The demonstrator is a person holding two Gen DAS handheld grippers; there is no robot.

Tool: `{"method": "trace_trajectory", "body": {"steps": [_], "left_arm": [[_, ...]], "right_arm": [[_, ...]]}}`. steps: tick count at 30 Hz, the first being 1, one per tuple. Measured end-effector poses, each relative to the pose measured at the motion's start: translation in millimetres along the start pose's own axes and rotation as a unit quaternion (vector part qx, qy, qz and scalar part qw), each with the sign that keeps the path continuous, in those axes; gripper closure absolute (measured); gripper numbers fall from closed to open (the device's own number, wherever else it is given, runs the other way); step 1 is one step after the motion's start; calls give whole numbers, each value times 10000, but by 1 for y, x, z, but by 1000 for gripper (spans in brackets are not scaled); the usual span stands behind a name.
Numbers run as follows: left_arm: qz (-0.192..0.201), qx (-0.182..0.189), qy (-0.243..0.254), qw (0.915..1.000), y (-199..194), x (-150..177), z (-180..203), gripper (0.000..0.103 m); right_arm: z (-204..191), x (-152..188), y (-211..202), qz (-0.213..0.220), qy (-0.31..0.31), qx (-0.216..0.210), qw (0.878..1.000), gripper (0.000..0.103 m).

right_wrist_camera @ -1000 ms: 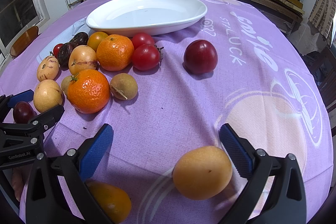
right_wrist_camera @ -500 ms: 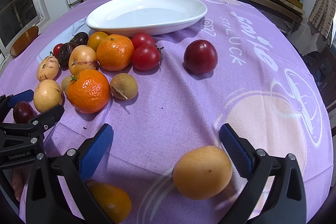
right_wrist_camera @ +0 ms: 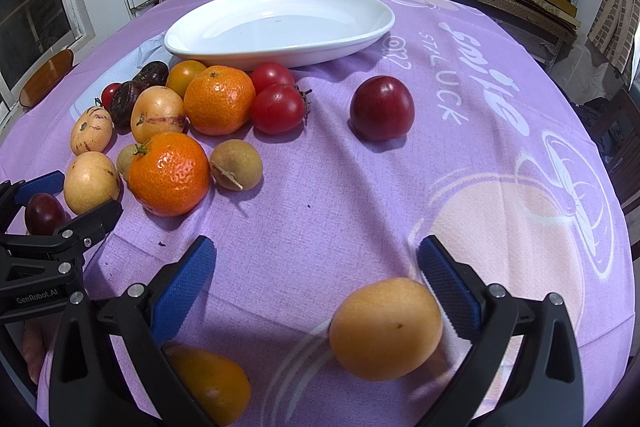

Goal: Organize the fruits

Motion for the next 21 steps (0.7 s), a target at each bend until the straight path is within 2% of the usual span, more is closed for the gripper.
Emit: {"method": "trace_trajectory", "body": {"steps": [8,13,17,18,21], "left_arm": [[-21,35,9,10000,0,-2,-2,3],[-6,410,-281,9988,-2,-10,-9,3],[87,620,-377,9973,-5,-17,-12,3],[140,586,-297,9977,-6,-18,-10,5],[261,620,69,9977,-10,-20,4,25]], "right_arm": [[0,-1,-2,22,4,-22,10000,4],[5,-15,-25,585,228,-106,9980,4],[2,-15,-26,532,139,-71,9985,4],[1,-15,-26,514,96,-66,9986,4],[-4,-15,-32,589,-34,-33,9983,4]]}}
Point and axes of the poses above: each gripper's, at about its wrist camera, not at the fingertips, and y roughly the way its jaws point, z to its right, x to its underside, the point moved 10 cm from there along y, roughly the way its jaws point, and after that the axes turned 1 degree about z, right-handed, at the moved point
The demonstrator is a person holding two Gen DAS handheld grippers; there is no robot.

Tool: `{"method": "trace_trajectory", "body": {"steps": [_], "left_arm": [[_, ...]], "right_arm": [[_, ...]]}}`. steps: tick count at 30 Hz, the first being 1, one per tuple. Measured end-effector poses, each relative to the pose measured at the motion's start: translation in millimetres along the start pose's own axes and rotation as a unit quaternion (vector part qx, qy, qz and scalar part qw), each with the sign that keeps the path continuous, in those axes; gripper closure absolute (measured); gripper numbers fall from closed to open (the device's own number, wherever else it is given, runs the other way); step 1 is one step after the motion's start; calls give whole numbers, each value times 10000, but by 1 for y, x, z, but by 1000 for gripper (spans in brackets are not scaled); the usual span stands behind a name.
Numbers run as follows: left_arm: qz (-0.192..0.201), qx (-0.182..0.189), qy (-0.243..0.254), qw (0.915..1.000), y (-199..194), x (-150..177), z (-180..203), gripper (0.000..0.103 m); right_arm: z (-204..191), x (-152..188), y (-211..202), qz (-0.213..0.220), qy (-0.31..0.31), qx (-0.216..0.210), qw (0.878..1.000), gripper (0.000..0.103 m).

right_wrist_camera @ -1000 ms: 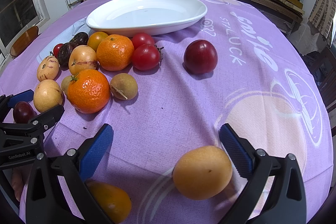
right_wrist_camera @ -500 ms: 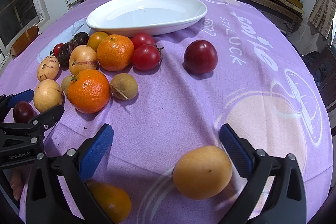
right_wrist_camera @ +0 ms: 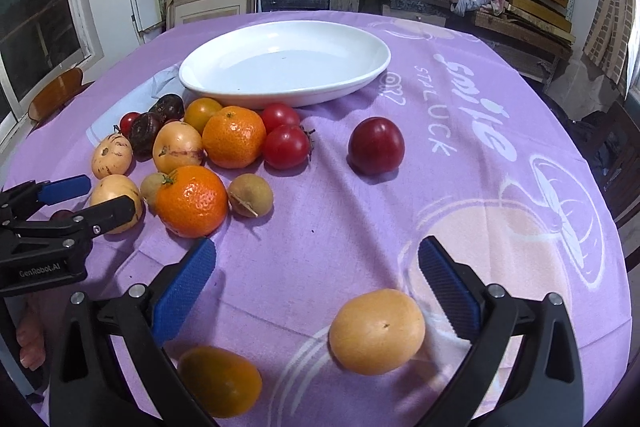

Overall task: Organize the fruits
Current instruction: 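Move the left tool to the large pale yellow pear while the right tool moves to the red plum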

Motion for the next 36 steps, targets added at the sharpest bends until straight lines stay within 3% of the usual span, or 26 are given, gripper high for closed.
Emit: {"method": "trace_trajectory", "body": {"steps": [2,5,11,27,29,30,31,36], "left_arm": [[8,96,142,9999,1,1,9,42],[31,336,93,9994,1,-1,13,49],[-7,657,-83,9978,8,-4,15,51],[117,351,210,9991,-4,0,18,56],[177,344,219,9990,-8,-2,17,56],[186,342,230,9990,-9,-2,17,56],[187,348,231,9990,-10,-2,18,56],[187,382,230,9988,-12,-1,18,56]], "right_arm": [[-1,-1,-4,60,-71,57,9999,4],[1,-1,-3,49,-66,80,9999,4],[4,0,-4,34,-21,67,10000,4],[24,-1,-2,-98,116,-113,9998,4],[33,-2,-1,-83,243,-116,9996,12],[37,-3,0,-73,314,-144,9994,25],[41,-4,1,-86,421,-215,9988,29],[59,-12,4,-18,853,-426,9954,32]]}}
Point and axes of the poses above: each gripper's, at about its wrist camera, not at the fingertips, and y roughly the way its jaws point, z to its right, x to its underside, the point moved 10 cm from there along y, roughly the way its jaws point, and after that the axes turned 1 degree about z, right-handed, at the moved point
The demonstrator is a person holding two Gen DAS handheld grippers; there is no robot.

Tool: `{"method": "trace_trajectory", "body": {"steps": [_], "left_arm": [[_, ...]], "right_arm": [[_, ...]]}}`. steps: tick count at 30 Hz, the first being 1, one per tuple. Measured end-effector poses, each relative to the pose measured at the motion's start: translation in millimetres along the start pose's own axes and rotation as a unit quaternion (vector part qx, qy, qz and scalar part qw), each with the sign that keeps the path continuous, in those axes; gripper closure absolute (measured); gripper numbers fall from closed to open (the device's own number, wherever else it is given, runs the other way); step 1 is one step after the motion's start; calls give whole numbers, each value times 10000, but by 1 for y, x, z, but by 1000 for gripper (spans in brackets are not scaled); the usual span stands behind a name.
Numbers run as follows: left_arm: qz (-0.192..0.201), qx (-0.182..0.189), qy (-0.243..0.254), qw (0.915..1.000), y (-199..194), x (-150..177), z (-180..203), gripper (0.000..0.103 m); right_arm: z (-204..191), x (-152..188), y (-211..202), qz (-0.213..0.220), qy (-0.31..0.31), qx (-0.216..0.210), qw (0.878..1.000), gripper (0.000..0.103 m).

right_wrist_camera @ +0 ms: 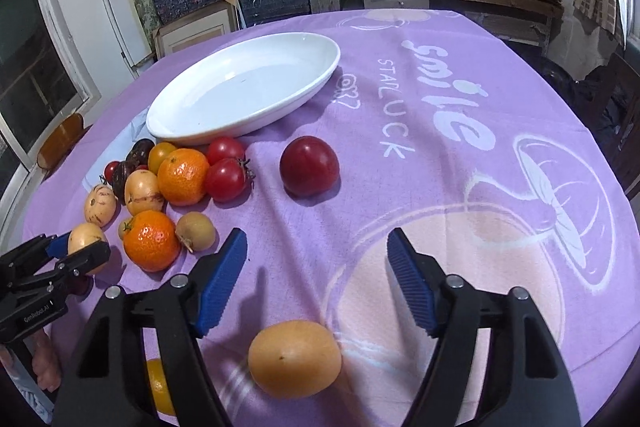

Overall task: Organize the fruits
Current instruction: 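Move the left tool to the large pale yellow pear while the right tool moves to the red plum, then close the left tool on the pear while the right tool closes on the red plum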

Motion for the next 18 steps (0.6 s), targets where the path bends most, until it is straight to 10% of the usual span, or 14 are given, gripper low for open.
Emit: {"method": "trace_trajectory", "body": {"steps": [9,12,18], "left_arm": [[33,7,-62,10000,-4,-2,-2,56],[60,15,-89,9999,-5,-2,-3,56],[43,64,-133,9999,-4,-3,-4,56]], "right_arm": [[-26,-39,9,-114,-1287,560,9900,50],[-26,-37,34,-383,-1129,276,9925,71],[-17,-30,55,-455,-725,52,9963,72]]}}
Point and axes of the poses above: each gripper's, at about its wrist camera, not at the fingertips, and y roughly the way its jaws point, z to its right, x to its underside, the point moved 10 cm from there along y, roughly the way its jaws point, and after that the axes turned 1 degree about z, right-handed, at the moved point
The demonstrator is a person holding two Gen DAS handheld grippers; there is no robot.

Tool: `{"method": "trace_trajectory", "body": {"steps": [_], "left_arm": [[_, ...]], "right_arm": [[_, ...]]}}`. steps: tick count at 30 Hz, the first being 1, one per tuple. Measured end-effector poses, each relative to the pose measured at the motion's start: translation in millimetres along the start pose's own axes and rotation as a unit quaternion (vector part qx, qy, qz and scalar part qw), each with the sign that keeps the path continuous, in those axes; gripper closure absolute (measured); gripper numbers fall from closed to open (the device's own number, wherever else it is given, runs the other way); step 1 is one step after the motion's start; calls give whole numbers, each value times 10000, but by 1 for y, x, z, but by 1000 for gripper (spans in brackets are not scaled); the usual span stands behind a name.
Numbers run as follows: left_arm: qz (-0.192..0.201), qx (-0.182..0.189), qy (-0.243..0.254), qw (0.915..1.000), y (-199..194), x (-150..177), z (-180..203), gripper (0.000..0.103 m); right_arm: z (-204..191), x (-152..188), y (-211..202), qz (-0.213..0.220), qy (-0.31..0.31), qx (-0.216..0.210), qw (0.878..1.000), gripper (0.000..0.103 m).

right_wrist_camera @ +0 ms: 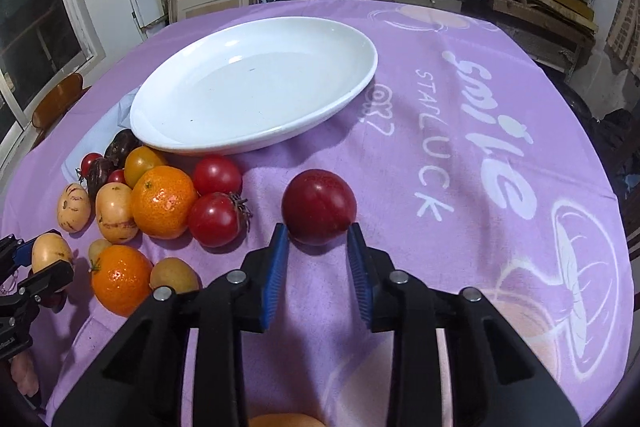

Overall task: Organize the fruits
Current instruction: 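Close the left tool on the pear while the right tool closes on the red plum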

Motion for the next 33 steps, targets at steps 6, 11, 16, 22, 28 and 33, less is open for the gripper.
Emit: {"method": "trace_trajectory", "body": {"steps": [6,11,16,22,28,33], "left_arm": [[-56,13,6,10000,3,2,0,56],[-68,12,-4,10000,4,1,0,56],[-76,16,-5,10000,5,2,-1,56],[-56,43,-26,10000,4,1,-1,56],[206,101,-95,9997,-10,-9,-1,56],[322,-40,-62,9995,-21,-30,-4,56]], "right_arm": [[8,-15,3,219,189,71,9996,39],[8,-29,1,386,93,106,9992,36],[7,-24,19,59,107,-86,9999,63],[7,-22,18,60,100,-247,9996,63],[13,-22,2,211,320,-392,9985,63],[12,-37,-27,512,342,-414,9972,63]]}}
Point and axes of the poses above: each gripper's, at about its wrist camera, not at the fingertips, and y roughly the way its jaws point, z to its right, x to its underside, the point moved 10 cm from there along y, roughly the way its jaws point, and after that the axes turned 1 degree about z, right-handed, at the moved point
